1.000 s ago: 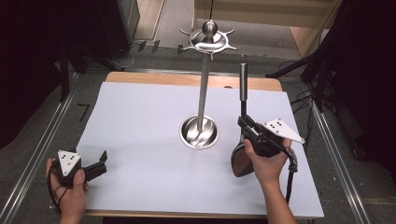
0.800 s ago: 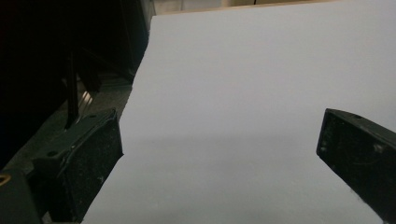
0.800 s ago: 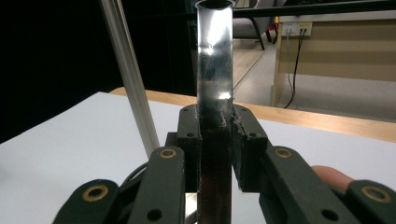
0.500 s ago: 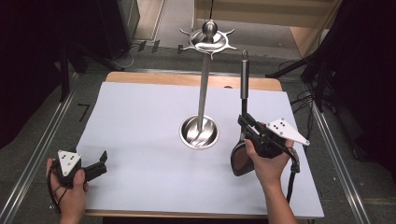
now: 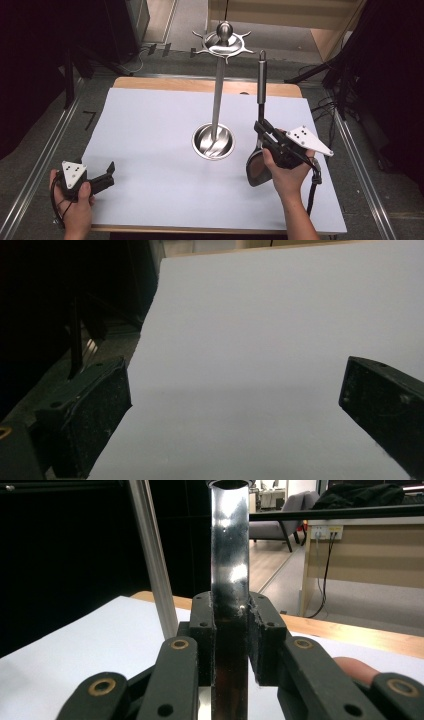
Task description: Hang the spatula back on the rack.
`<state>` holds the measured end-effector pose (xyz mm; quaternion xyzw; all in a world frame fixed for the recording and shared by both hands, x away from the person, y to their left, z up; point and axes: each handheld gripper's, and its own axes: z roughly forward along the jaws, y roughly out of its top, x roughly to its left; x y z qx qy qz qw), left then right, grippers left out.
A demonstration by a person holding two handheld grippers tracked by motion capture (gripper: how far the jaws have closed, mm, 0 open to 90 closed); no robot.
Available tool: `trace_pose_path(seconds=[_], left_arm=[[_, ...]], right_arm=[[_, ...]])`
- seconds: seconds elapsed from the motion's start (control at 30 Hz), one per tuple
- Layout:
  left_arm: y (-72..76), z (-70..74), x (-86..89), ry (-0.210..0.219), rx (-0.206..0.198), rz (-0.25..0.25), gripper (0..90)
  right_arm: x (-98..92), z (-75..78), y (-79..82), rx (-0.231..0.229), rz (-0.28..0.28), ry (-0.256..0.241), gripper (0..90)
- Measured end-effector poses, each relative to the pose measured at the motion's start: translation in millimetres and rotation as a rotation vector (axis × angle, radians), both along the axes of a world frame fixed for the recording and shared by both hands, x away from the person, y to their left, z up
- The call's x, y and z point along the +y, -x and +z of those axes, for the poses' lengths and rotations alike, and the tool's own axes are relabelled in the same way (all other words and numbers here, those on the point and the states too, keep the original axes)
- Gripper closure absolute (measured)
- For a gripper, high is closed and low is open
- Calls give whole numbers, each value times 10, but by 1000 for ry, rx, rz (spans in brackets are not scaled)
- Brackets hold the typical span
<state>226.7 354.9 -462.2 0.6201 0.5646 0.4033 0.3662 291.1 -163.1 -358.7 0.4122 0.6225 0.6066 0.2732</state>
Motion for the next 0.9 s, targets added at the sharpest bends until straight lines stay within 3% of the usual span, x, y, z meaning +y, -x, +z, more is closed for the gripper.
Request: trace_pose_path(seconds=[0.9], left_arm=[[0,0,-3,-2,1,0,9]], right_arm=[[20,125,101,-55,22,-16,767]])
